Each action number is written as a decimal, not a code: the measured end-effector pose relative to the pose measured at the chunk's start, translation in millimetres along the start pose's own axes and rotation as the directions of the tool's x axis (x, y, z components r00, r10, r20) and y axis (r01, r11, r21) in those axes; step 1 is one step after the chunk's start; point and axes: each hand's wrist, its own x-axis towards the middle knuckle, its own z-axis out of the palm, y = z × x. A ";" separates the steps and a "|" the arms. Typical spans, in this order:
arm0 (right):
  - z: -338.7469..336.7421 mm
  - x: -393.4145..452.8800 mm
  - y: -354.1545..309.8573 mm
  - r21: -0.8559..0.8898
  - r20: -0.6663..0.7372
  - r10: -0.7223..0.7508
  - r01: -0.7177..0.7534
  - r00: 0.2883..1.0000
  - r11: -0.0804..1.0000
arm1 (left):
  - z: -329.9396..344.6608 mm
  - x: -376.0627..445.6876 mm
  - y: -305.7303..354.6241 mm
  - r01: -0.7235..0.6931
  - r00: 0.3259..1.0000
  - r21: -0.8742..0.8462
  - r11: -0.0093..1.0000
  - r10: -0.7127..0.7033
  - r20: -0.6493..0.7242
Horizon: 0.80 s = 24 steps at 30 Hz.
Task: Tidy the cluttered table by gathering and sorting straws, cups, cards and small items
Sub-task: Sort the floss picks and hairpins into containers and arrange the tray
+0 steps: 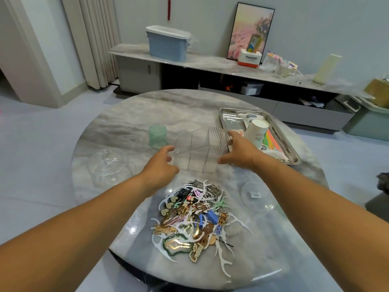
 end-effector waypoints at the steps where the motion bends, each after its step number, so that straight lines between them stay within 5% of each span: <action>1: -3.9 -6.4 -1.5 -0.104 -0.060 0.001 -0.008 0.998 0.995 | -0.6 -1.6 2.0 -0.007 0.999 0.030 1.000 0.008 -0.035; 4: -10.4 -27.5 -4.4 -0.317 -0.074 -0.044 0.019 0.996 0.948 | -1.6 -9.6 9.9 -0.043 0.998 0.118 0.992 0.048 -0.041; 13: 8.6 -92.6 -8.6 -0.447 0.402 0.023 0.174 0.916 0.877 | -6.6 -57.9 30.3 -0.057 0.990 0.205 0.977 0.028 0.140; 18: 25.1 -109.0 4.7 -0.474 0.442 -0.032 0.264 0.896 0.840 | 14.5 -74.4 30.2 -0.054 0.965 0.229 0.972 -0.008 0.261; 24: 31.6 -111.7 9.0 -0.528 0.492 -0.145 0.427 0.858 0.734 | 23.0 -72.2 39.9 -0.100 0.974 0.283 0.954 0.036 0.223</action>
